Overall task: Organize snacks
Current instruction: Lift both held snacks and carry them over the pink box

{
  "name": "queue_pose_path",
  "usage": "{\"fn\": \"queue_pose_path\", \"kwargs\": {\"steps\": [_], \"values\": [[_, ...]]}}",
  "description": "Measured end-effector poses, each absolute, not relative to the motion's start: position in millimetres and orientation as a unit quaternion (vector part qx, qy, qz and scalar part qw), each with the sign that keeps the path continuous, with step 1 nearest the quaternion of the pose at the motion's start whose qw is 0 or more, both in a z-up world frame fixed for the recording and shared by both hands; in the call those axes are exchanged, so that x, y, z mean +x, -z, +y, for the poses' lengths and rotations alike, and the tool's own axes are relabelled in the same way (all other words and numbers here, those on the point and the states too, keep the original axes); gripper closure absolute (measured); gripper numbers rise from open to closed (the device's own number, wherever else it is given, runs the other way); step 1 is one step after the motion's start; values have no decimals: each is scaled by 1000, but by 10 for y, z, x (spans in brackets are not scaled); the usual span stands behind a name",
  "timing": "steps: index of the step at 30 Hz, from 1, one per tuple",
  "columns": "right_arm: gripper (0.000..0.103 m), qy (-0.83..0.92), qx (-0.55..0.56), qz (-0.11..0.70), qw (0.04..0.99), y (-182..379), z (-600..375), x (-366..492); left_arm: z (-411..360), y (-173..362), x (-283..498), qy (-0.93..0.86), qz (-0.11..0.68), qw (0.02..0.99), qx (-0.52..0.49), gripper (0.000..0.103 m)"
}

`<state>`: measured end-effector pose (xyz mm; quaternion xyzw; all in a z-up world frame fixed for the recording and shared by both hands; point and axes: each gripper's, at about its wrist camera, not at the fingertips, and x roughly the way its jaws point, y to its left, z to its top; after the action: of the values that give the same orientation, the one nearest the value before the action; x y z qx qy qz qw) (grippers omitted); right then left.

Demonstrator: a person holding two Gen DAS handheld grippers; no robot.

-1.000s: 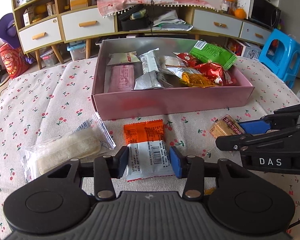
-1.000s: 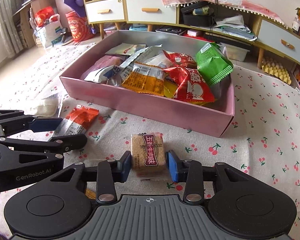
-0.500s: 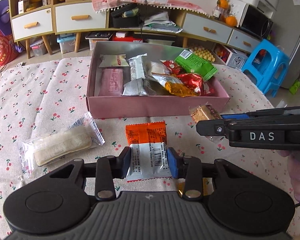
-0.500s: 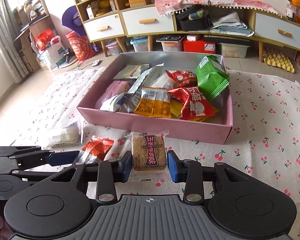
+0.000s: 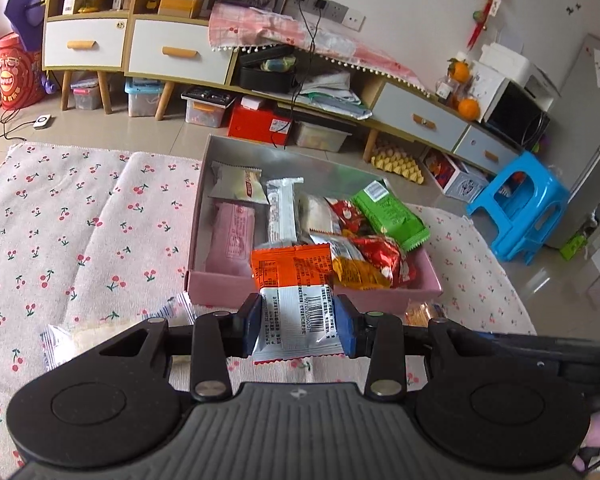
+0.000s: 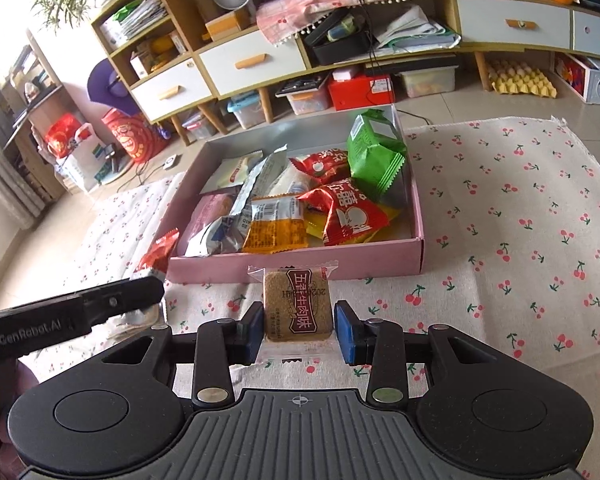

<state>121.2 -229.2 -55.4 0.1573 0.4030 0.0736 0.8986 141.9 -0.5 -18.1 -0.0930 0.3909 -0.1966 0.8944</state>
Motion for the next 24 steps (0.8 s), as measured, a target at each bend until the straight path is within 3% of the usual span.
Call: {"fn": "queue_pose_path", "kwargs": {"steps": [11, 24], "values": [[67, -30, 196, 406, 892, 458, -2359, 1635, 22, 329, 1810, 192, 379, 894, -140, 67], [67, -4, 196, 415, 888, 460, -2143, 2240, 29, 419, 1850, 187, 380, 897, -125, 66]]}}
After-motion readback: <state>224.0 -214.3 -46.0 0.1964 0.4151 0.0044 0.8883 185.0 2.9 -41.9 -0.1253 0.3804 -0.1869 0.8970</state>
